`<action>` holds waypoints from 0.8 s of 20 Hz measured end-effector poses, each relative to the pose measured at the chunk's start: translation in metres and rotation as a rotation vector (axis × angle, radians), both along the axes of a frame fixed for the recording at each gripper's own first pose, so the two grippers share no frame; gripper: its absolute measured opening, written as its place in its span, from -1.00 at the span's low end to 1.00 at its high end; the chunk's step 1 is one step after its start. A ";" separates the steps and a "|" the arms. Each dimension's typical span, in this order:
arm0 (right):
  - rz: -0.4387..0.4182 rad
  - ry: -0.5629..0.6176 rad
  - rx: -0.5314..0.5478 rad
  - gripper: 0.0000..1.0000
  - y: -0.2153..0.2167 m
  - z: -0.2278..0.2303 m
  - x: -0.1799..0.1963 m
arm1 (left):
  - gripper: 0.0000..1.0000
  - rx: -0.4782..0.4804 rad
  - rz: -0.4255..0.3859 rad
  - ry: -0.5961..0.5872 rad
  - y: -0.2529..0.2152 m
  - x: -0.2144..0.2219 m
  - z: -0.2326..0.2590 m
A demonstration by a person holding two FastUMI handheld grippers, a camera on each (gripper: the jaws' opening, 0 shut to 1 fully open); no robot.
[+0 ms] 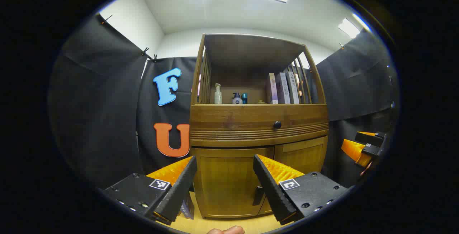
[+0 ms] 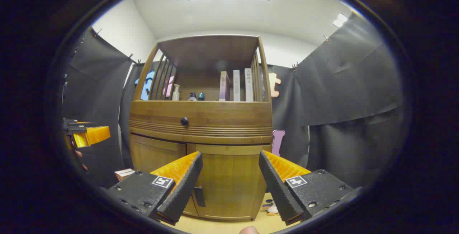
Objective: Open the right door of the double-door shoe cabinet with the right hand, and open the left door with the left hand.
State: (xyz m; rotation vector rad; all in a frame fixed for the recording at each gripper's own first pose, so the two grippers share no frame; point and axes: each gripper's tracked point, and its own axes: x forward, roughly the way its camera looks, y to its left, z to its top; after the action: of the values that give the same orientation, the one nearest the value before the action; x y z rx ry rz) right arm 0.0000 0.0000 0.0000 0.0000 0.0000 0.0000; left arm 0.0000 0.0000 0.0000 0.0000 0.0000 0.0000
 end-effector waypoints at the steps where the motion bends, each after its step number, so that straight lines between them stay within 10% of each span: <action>1: 0.009 0.005 0.005 0.98 0.001 -0.001 -0.001 | 0.89 -0.002 0.001 0.001 0.000 -0.001 0.000; 16: 0.059 0.112 0.039 0.98 0.008 -0.032 0.005 | 0.89 0.042 0.062 0.007 0.007 -0.013 -0.004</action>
State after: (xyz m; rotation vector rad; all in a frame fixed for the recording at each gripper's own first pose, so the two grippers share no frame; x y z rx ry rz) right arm 0.0046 0.0077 -0.0318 0.0386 0.1122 0.0595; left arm -0.0130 0.0067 -0.0041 0.0419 0.0068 0.0616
